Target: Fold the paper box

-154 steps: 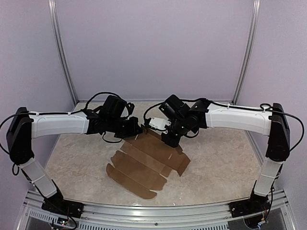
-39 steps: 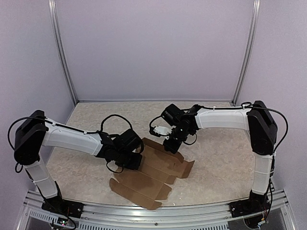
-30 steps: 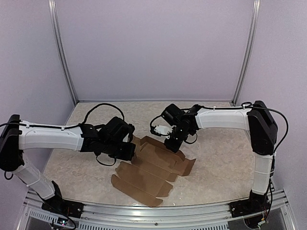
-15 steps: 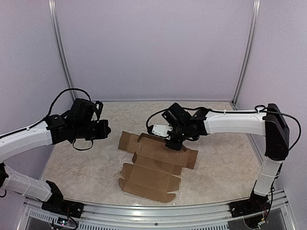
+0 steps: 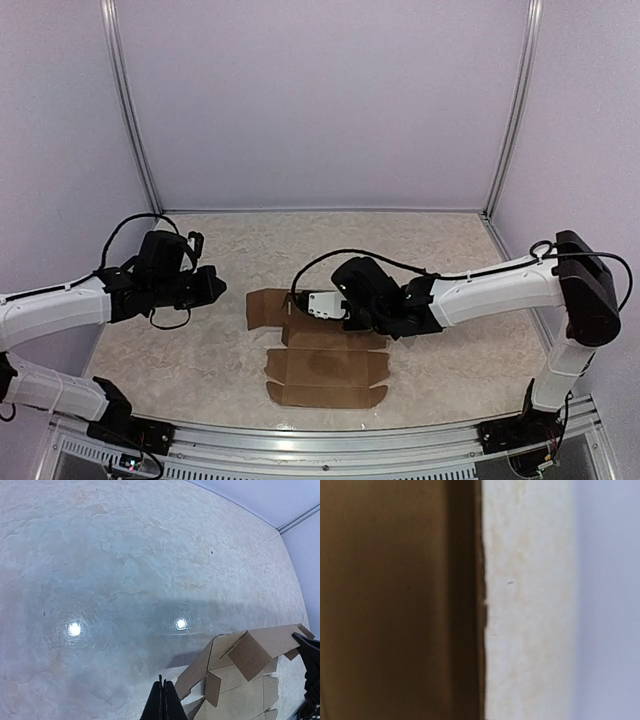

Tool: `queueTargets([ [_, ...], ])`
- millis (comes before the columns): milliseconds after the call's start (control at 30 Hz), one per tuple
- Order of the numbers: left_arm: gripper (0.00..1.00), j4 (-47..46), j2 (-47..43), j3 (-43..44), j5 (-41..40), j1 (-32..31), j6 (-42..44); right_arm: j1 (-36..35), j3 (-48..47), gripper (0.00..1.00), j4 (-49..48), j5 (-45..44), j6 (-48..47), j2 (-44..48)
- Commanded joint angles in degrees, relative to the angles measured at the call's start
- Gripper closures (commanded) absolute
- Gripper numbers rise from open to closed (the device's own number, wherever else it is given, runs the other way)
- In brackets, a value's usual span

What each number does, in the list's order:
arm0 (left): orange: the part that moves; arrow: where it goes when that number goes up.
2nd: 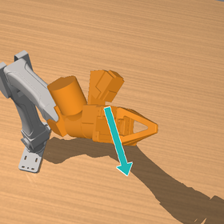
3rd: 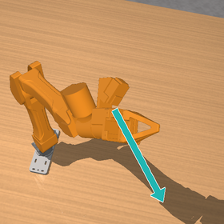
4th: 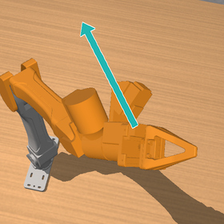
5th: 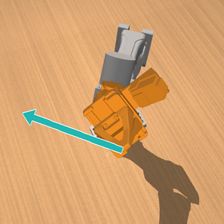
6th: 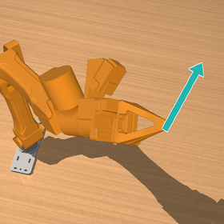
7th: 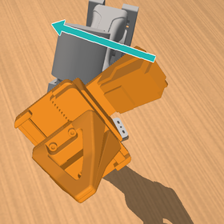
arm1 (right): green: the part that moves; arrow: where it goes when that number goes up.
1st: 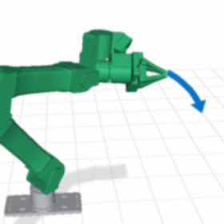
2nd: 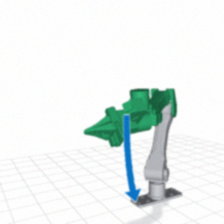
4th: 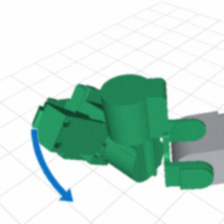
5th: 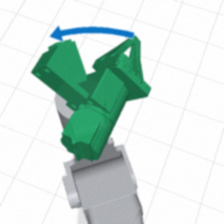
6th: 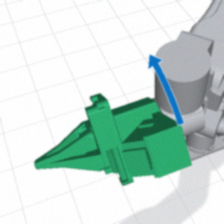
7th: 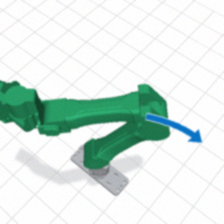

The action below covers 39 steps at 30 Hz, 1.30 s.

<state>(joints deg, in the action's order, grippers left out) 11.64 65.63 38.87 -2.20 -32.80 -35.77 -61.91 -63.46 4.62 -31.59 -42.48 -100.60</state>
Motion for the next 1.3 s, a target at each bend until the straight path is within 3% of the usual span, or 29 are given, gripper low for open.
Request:
queueTargets([
  [0,1.00,-9.7,2.7,-2.7,5.2,0.5,0.6,-2.4,4.4,1.00,-14.6,-9.1,-7.3,1.3],
  [233,1.00,-17.4,8.7,-3.3,7.3,1.3,1.6,-5.1,10.1,1.00,-25.3,-13.2,-11.5,1.4],
  [633,1.00,-24.9,20.6,0.0,14.4,0.1,2.9,-6.2,11.8,1.00,-29.1,-15.0,-11.4,1.0],
  [1267,1.00,-24.1,18.3,-0.3,11.6,-8.0,6.4,-6.2,12.0,1.00,-30.1,-16.3,-9.3,-1.9],
])
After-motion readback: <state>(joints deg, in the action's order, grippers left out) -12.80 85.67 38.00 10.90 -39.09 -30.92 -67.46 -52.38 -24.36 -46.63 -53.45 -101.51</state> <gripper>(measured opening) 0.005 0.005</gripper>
